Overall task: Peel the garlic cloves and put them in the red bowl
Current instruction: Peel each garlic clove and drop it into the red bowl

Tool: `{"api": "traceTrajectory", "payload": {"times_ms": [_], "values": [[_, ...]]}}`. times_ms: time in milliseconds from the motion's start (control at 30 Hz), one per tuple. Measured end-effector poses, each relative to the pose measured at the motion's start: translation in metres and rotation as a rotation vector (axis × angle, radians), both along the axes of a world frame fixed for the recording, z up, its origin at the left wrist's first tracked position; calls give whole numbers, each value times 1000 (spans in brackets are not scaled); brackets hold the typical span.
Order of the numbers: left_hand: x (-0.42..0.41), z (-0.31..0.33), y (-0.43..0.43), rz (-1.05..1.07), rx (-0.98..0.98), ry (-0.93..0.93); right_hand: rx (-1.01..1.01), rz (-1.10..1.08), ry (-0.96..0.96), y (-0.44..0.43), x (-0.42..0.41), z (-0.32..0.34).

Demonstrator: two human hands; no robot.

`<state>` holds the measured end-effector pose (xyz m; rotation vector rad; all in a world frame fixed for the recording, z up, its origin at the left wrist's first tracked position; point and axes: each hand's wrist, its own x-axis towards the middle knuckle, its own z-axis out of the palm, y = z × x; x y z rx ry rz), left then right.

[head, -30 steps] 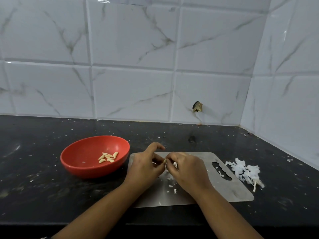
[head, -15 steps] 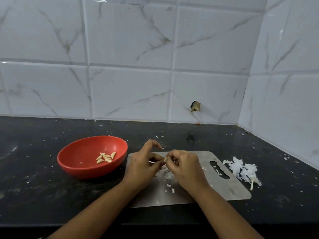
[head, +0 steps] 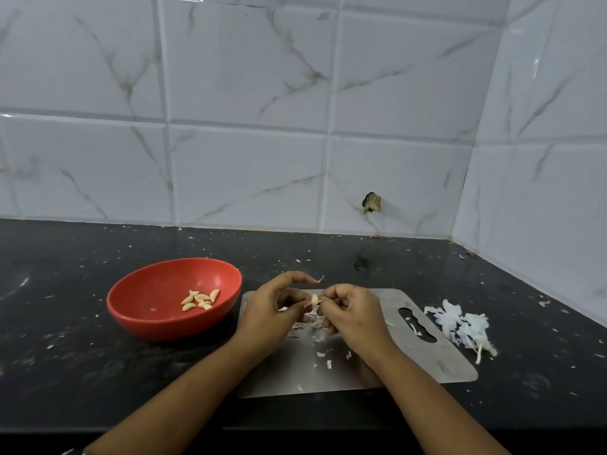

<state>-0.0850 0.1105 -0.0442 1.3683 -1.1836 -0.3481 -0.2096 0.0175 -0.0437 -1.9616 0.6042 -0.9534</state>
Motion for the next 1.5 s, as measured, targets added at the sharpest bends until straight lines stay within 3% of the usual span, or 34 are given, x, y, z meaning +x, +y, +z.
{"api": "traceTrajectory", "payload": {"times_ms": [200, 867, 1500], "values": [[0, -1, -2, 9, -34, 71, -29, -23, 53, -5, 2, -3], [3, -3, -4, 8, 5, 159, 75, 163, -97, -3, -2, -1], [5, -4, -4, -42, -7, 190, -31, 164, -30, -7, 1, -5]]}}
